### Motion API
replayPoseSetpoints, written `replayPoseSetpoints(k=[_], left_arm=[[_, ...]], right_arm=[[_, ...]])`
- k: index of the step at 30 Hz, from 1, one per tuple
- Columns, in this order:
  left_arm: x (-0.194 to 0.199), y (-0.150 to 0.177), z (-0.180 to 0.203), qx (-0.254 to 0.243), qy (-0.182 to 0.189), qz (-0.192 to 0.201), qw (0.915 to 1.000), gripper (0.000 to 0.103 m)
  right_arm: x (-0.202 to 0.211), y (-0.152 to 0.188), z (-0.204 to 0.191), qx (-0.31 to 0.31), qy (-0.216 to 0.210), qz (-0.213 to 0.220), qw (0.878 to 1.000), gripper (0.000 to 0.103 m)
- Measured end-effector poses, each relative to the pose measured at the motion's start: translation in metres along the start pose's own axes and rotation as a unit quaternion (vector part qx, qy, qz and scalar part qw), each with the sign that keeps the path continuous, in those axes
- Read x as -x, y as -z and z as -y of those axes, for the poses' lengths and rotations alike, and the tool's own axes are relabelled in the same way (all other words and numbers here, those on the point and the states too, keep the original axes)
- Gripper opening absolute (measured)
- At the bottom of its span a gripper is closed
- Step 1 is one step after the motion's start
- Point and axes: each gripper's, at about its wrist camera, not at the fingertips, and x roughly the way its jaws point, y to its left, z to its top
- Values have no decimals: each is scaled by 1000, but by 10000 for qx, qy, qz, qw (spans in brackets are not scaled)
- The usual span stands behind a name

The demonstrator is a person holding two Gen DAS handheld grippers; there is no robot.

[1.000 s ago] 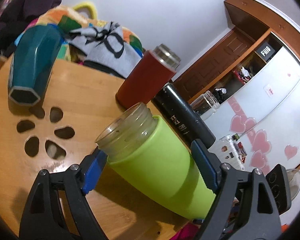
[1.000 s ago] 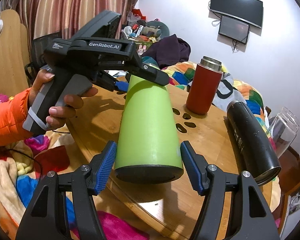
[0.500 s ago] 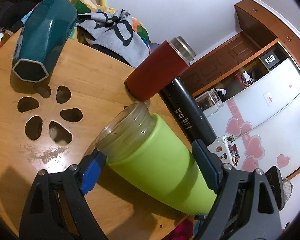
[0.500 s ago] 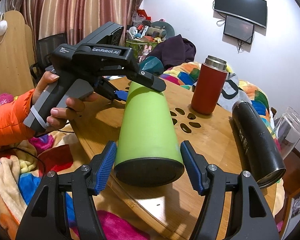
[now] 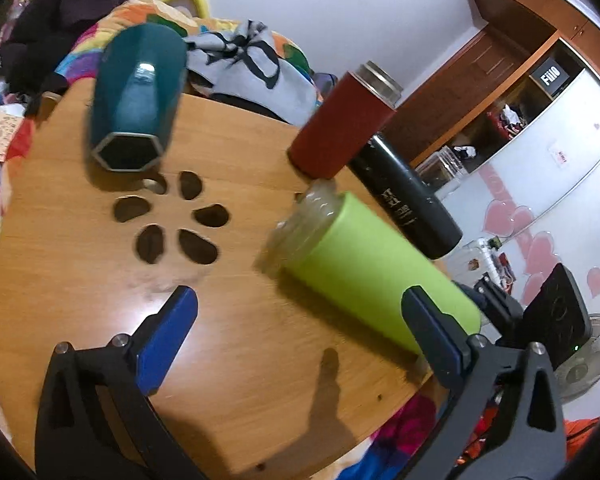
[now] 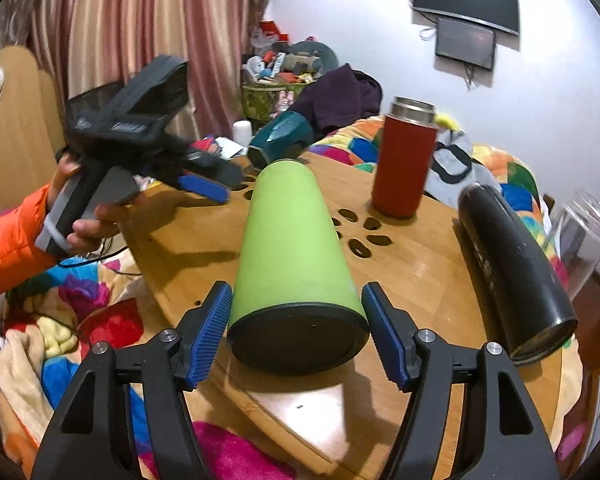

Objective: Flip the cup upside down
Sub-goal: 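Tilt the tumbler onto its side with both grippers, base toward the right gripper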

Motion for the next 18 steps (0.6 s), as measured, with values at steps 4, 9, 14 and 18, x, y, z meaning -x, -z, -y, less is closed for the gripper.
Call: replayPoseSetpoints(k=[4, 9, 14, 18], left_arm=[[11, 1, 6, -163, -400, 272, 9987, 103], [19, -1, 44, -866, -954, 762, 9887, 103], [11, -5, 86, -1592, -1191, 1073, 9741, 103], [-2, -8, 106, -1920, -1230, 1178, 9665, 91]], right_arm=[[1, 0, -8, 191, 136, 8, 9997, 64], [0, 6, -12, 228, 114, -61, 9997, 64], [-5, 12, -9, -20, 136, -111, 9998, 64], [-8, 14, -3, -324, 81, -66, 9994, 64]])
